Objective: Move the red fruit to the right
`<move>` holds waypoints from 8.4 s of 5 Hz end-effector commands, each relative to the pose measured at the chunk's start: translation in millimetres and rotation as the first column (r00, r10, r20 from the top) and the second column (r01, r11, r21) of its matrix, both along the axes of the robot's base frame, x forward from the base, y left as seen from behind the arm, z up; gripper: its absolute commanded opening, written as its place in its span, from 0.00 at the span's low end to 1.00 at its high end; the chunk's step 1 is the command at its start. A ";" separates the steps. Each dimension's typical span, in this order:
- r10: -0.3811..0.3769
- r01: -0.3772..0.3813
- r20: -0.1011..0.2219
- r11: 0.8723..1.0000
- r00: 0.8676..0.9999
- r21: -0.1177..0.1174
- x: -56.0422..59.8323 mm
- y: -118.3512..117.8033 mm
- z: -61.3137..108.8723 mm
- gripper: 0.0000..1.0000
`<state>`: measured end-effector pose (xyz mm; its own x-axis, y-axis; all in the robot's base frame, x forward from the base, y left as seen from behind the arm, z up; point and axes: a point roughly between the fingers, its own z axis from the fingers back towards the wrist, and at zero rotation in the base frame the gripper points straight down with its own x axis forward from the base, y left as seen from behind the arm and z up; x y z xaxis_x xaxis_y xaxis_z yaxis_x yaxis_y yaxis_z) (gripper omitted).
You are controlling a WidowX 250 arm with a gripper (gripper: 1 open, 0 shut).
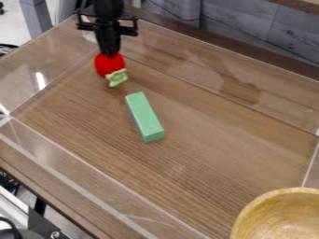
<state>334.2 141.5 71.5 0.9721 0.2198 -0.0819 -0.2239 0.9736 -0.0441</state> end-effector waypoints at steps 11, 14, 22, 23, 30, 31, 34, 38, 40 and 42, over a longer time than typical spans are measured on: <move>-0.053 0.051 0.072 0.998 0.996 0.034 28.8 -34.9 -7.1 0.00; -0.199 0.205 0.231 0.979 0.952 -0.003 30.4 -64.7 95.0 0.00; -0.202 0.217 0.268 0.976 0.942 -0.027 15.0 -154.9 70.4 0.00; -0.173 0.187 0.272 0.982 0.947 -0.026 12.4 -164.3 70.0 0.00; -0.236 0.254 0.325 0.967 0.916 -0.015 38.7 -140.5 39.0 0.00; -0.257 0.278 0.316 0.960 0.913 -0.022 16.5 -156.1 45.6 0.00; -0.261 0.285 0.278 0.957 0.925 -0.049 -47.9 -209.5 16.0 0.00; -0.162 0.173 0.283 0.985 0.945 -0.015 -52.1 -210.6 -9.5 0.00; -0.102 0.106 0.285 0.994 0.953 0.001 -37.2 -190.6 -2.3 0.00; -0.058 0.057 0.273 0.998 0.960 0.011 -36.1 -191.1 -3.4 0.00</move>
<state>291.6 -49.0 55.3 0.9766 0.1577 0.1459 -0.1468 0.9857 -0.0829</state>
